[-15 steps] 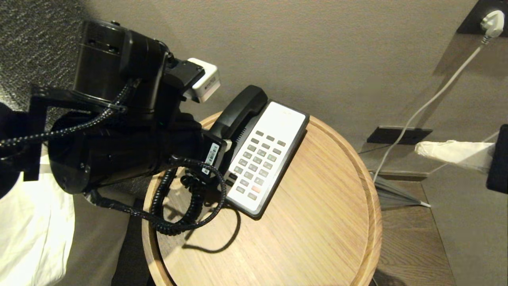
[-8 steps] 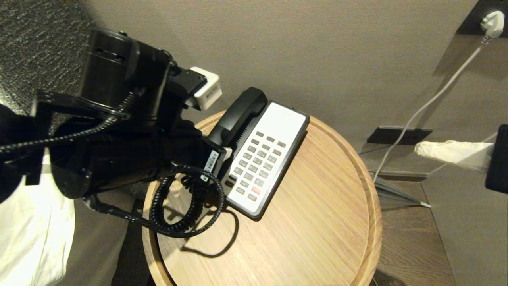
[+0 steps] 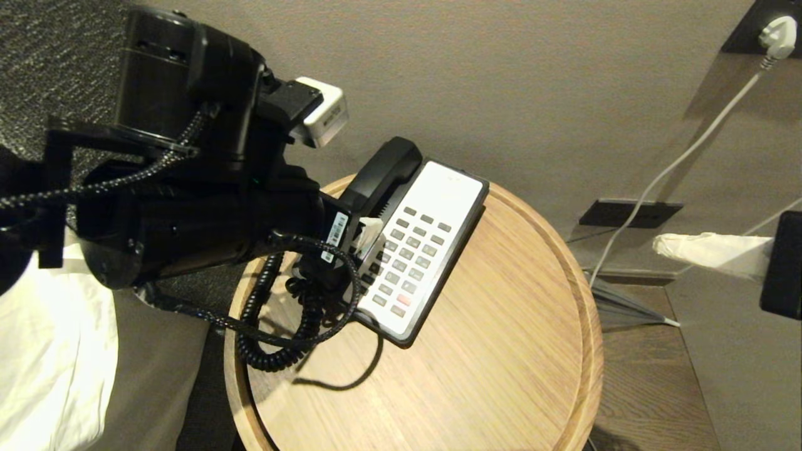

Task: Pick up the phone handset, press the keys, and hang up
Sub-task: Put the handset back

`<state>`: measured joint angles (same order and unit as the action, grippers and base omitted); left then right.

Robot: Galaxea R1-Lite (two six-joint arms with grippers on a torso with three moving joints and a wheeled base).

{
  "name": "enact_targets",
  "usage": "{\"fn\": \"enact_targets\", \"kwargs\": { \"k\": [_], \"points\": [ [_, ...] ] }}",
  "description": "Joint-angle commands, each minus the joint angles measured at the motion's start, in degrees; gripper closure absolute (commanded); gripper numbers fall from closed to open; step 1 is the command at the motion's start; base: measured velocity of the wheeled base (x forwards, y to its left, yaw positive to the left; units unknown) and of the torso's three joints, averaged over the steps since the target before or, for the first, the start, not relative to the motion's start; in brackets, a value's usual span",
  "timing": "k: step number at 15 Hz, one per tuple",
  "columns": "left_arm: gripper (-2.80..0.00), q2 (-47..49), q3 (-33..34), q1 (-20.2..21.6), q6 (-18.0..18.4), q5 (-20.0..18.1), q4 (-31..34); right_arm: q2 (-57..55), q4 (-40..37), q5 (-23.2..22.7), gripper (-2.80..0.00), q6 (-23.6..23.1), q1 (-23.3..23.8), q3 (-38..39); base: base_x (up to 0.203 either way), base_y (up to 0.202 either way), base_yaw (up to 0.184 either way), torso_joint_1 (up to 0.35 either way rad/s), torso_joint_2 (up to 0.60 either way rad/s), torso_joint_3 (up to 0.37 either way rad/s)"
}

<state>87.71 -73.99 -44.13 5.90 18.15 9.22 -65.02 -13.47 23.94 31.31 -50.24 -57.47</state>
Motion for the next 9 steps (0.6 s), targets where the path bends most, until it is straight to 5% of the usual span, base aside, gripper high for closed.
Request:
{"fn": "enact_targets", "kwargs": {
  "k": [1,9],
  "points": [
    [-2.80,-1.5,-0.9,0.0,-0.1,0.1,-0.1,0.1,-0.1,0.1,0.00,0.2,0.0,0.3,0.000,0.000,0.000,0.000,0.00,0.000],
    [-2.80,-6.8,3.2,0.0,-4.2,0.1,0.0,-0.4,-0.1,0.2,0.00,0.0,0.0,2.0,0.000,0.000,0.000,0.000,0.00,0.000]
  ]
}}
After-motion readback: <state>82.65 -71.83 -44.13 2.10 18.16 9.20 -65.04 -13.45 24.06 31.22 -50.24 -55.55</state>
